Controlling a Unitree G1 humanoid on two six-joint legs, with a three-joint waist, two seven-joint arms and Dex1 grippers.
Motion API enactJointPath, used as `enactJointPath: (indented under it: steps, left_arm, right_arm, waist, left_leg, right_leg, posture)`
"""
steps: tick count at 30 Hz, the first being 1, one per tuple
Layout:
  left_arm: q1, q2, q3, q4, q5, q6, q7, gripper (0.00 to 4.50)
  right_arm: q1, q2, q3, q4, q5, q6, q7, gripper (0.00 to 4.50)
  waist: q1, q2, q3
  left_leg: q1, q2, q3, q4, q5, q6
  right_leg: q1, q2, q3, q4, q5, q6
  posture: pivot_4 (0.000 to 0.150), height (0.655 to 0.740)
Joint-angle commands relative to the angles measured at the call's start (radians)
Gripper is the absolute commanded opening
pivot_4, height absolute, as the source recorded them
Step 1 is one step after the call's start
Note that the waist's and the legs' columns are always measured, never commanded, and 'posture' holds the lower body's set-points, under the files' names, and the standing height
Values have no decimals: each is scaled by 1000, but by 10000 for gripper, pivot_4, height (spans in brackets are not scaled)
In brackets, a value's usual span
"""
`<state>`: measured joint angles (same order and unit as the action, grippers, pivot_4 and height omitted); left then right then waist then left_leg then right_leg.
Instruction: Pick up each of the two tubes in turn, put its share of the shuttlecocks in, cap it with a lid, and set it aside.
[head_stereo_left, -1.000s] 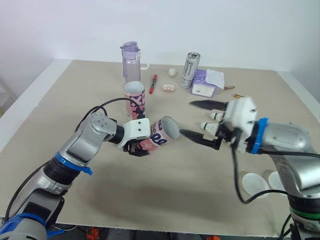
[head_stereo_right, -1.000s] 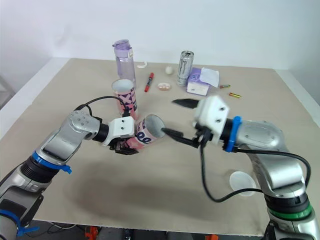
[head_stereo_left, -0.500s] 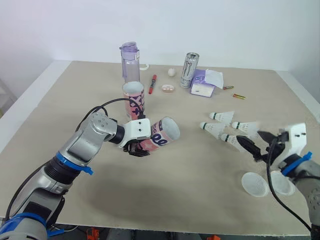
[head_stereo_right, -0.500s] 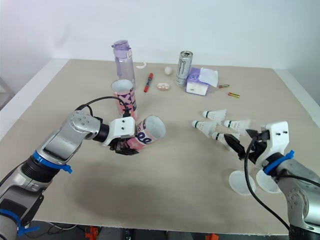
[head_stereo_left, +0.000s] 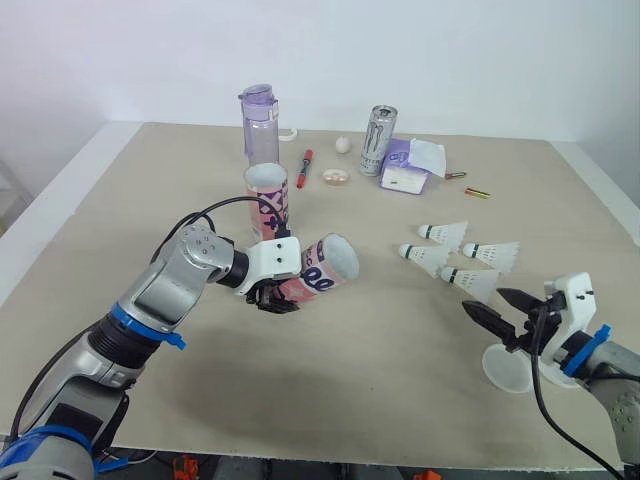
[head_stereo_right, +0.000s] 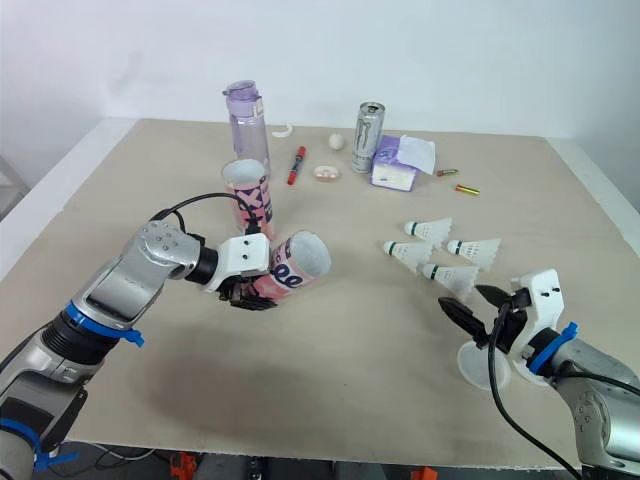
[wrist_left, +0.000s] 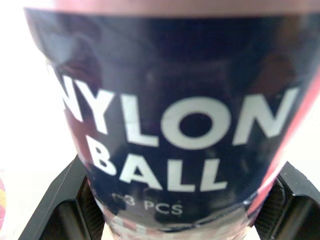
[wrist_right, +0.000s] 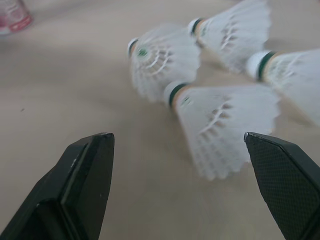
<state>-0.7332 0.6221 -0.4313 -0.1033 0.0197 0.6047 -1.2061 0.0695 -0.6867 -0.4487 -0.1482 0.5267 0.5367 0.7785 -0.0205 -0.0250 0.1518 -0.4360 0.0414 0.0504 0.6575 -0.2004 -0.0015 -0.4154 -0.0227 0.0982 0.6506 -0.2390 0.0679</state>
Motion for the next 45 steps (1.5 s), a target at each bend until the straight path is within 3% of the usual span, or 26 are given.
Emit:
enactJointPath:
  steps: [1, 19, 23, 24, 26, 27, 28, 30, 32, 34, 40, 45]
  left_arm:
    - [2, 9, -10, -7, -5, -6, -10, 33750]
    - [25, 28, -3, -26, -6, 7, 4, 33750]
    - [28, 29, -4, -31, -4, 9, 8, 33750]
    - [29, 29, -4, -32, -4, 10, 9, 33750]
    - [28, 30, -5, -29, -4, 8, 10, 33750]
    - [28, 29, -5, -28, -4, 8, 11, 33750]
    - [28, 28, -6, -28, -4, 8, 13, 33750]
    - [30, 27, -6, -31, -4, 10, 16, 33750]
    - [30, 26, -7, -29, -3, 9, 18, 33750]
    - [30, 26, -7, -29, -4, 8, 19, 33750]
    - [30, 23, -6, -24, -3, 5, 22, 33750]
    - [25, 21, -7, -8, -5, -7, 16, 33750]
  right_arm:
    - [-48, -41, 28, 66, -9, -58, 82, 44498]
    - [-289, -67, 146, 384, -66, -154, 231, 44498]
    - [-321, -62, 153, 432, -75, -174, 240, 35954]
    - [-330, -62, 153, 442, -74, -174, 241, 30263]
    - [-340, -62, 159, 455, -75, -178, 245, 27087]
    - [-345, -62, 162, 461, -77, -180, 248, 21545]
    - [-350, -60, 164, 468, -78, -182, 251, 21545]
    - [-360, -56, 166, 483, -80, -187, 253, 13922]
    - [-369, -53, 169, 495, -83, -192, 254, 9867]
    - [-374, -54, 172, 503, -86, -197, 257, 458]
    - [-361, -58, 159, 493, -83, -203, 259, 458]
    - [-293, -118, 89, 260, -31, -156, 248, 458]
  waist:
    - [0, 0, 0]
    - [-2, 1, 0]
    - [-2, 1, 0]
    - [-2, 1, 0]
    - [-2, 1, 0]
    - [-2, 1, 0]
    - [-2, 1, 0]
    - [-2, 1, 0]
    - [-2, 1, 0]
    - [-2, 1, 0]
    - [-2, 1, 0]
    - [-2, 3, 1]
  left_leg:
    - [0, 0, 0, 0, 0, 0]
    - [1, 1, 1, 0, 0, 0]
    - [4, 1, 0, 0, 0, 0]
    - [4, 1, 0, 0, 0, 0]
    - [6, 1, 1, 0, 0, 0]
    - [6, 1, 1, 0, 0, 0]
    - [6, 1, 1, 0, 0, 0]
    - [7, 1, 1, 0, 0, 0]
    - [7, 1, 1, 0, 0, 0]
    - [7, 1, 1, 0, 0, 0]
    - [7, 1, 1, 0, 0, 0]
    - [7, 1, 1, -1, 0, 0]
  right_leg:
    - [0, 0, 0, 0, 0, 0]
    - [1, 1, 1, 0, 1, 1]
    - [3, 2, 1, 0, 1, 1]
    - [3, 2, 1, 0, 1, 1]
    - [5, 2, 1, 0, 0, -1]
    - [5, 2, 1, 0, 0, -1]
    - [5, 2, 1, 0, 0, -1]
    - [6, 2, 1, 0, 0, -1]
    - [6, 2, 1, 0, 0, -1]
    - [6, 2, 1, 0, 0, -1]
    - [6, 2, 1, 0, 0, -1]
    - [6, 2, 1, 0, 0, 0]
  posture:
    - [1500, 7400]
    - [1500, 7400]
    - [1500, 7400]
    - [1500, 7400]
    - [1500, 7400]
    - [1500, 7400]
    - [1500, 7400]
    - [1500, 7400]
    - [1500, 7400]
    - [1500, 7400]
    - [1500, 7400]
    - [1500, 7400]
